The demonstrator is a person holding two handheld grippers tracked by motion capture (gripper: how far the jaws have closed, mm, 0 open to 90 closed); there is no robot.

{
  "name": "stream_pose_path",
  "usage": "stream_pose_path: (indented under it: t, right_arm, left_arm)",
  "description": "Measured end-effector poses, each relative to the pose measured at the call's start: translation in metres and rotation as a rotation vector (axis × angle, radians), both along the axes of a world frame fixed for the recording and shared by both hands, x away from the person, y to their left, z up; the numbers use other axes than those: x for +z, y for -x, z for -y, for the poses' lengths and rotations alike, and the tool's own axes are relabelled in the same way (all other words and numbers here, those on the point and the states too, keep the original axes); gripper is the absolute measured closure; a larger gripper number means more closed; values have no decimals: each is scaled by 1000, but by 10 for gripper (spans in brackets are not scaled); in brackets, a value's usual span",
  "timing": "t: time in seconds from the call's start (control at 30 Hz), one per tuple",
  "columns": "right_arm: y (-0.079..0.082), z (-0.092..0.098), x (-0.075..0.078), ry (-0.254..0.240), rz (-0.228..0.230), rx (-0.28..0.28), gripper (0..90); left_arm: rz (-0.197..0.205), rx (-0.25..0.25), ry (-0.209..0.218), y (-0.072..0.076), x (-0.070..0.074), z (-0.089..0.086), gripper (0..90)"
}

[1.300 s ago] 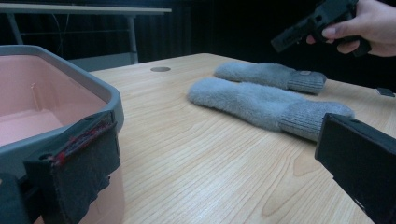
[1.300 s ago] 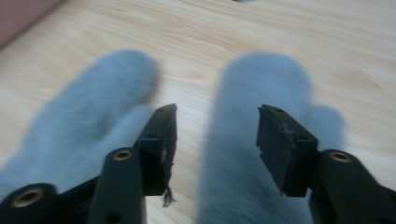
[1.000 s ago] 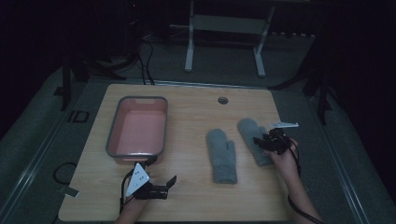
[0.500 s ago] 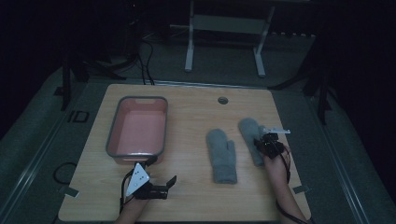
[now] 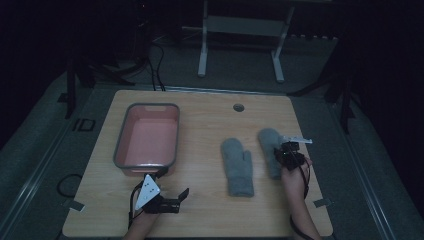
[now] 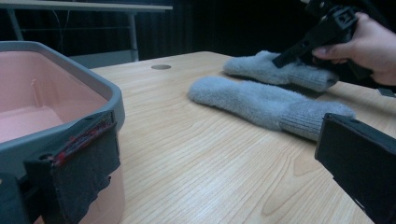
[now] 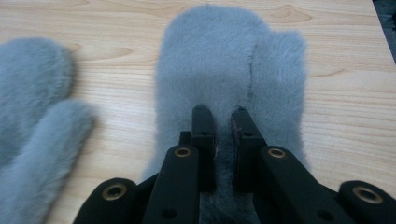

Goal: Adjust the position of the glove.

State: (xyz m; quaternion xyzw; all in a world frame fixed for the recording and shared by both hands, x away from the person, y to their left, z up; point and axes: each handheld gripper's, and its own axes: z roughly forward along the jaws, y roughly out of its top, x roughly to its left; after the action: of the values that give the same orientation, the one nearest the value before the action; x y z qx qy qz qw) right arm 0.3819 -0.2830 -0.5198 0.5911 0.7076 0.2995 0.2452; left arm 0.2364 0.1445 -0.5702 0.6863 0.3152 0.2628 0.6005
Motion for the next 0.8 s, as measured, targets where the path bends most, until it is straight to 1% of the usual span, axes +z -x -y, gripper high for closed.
stream_pose_path:
  t: [0.13, 0.23, 0.27, 0.33, 0.4, 0.47, 0.57, 0.67, 0.7, 0.73, 0.8]
  right_arm:
    - [8, -6, 13, -25, 15, -12, 829]
    - [17, -14, 24, -19, 41, 3, 829]
    - [20, -17, 28, -22, 44, 8, 829]
    - [26, -21, 35, -41, 51, 9, 829]
    - [31, -26, 41, -68, 53, 6, 829]
    - [35, -32, 45, -92, 55, 10, 828]
    - [42, -44, 48, -116, 48, 29, 827]
    - [45, -54, 47, -114, 37, 41, 828]
    - [47, -62, 46, -132, 27, 45, 827]
    - [49, -66, 45, -145, 22, 45, 827]
    - [52, -74, 45, -155, 18, 55, 827]
  left_arm:
    - [3, 3, -2, 1, 1, 1, 2]
    - [8, 3, 3, 3, 3, 1, 2]
    - [8, 3, 12, 3, 3, 2, 2]
    - [5, -1, 18, 4, 4, 3, 2]
    - [10, -4, 16, 5, 4, 4, 2]
    - [6, -9, 13, 5, 5, 5, 2]
    - [8, -7, 10, 6, 5, 6, 2]
    - [9, -8, 10, 6, 5, 7, 2]
    - [9, -7, 11, 6, 5, 7, 2]
    - [9, -4, 10, 6, 6, 7, 2]
    - [6, -3, 19, 6, 6, 7, 2]
